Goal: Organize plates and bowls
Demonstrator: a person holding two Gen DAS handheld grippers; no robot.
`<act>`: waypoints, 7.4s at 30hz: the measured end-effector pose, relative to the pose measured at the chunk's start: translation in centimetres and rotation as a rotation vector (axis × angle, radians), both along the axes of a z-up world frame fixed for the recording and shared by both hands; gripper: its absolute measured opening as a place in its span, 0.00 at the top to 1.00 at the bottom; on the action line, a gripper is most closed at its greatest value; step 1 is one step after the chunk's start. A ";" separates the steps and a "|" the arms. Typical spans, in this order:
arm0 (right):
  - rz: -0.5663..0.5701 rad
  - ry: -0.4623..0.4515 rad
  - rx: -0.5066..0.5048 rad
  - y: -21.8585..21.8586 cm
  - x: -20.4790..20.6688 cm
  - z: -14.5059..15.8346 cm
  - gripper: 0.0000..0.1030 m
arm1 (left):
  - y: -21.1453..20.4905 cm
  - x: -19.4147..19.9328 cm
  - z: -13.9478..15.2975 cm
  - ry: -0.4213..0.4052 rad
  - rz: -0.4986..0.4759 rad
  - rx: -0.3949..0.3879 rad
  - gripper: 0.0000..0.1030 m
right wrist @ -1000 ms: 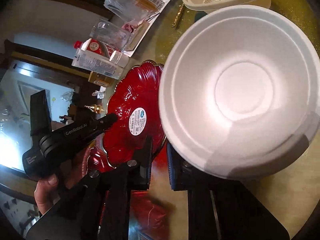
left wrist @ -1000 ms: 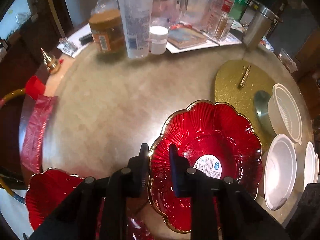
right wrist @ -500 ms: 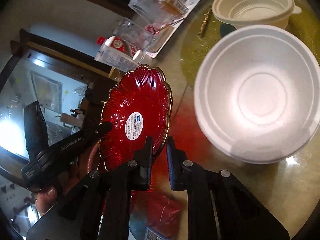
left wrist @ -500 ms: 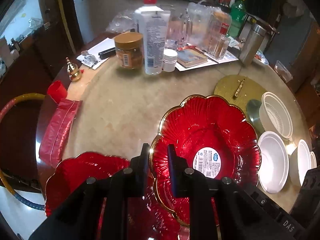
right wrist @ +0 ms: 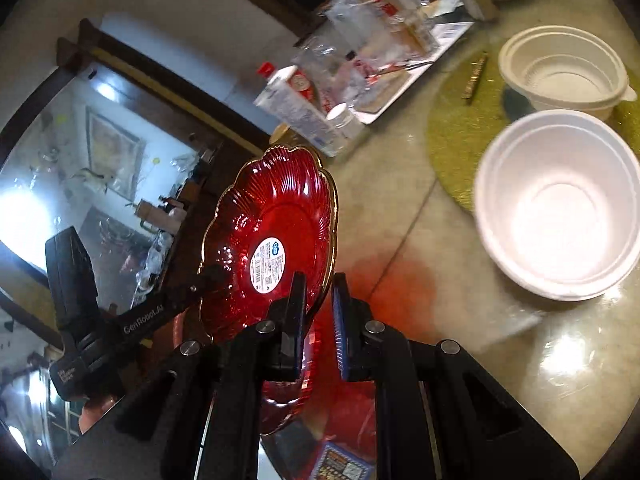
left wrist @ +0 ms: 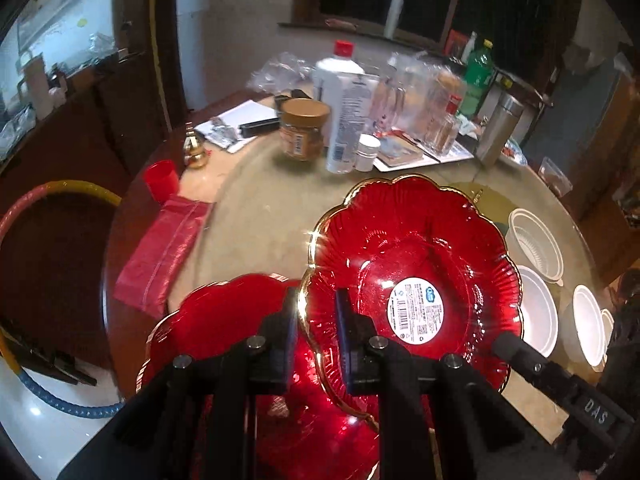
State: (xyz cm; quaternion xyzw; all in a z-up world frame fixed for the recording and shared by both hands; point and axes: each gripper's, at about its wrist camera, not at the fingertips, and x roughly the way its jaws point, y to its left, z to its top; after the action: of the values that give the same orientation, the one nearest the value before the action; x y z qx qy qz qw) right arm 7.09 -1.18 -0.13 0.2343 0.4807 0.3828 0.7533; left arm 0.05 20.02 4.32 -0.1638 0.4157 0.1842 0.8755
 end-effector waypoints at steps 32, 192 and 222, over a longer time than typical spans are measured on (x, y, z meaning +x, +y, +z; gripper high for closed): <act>0.233 -0.031 -0.280 10.0 -5.2 -3.1 0.88 | 4.2 -8.9 -6.6 0.061 0.151 -0.036 0.83; -0.009 -0.088 -0.211 2.7 -3.3 2.8 0.90 | -3.9 -5.0 -0.3 -0.130 0.052 0.156 0.88; 0.195 -0.023 -0.346 12.1 -4.9 -2.8 0.90 | 2.8 -7.6 -6.6 0.046 0.168 0.038 0.87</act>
State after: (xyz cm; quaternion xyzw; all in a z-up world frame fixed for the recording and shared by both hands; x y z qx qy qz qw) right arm 2.17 10.94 -2.95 0.0492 0.5512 0.3681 0.7472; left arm -7.55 22.84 -2.29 -0.1773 0.4170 0.2684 0.8501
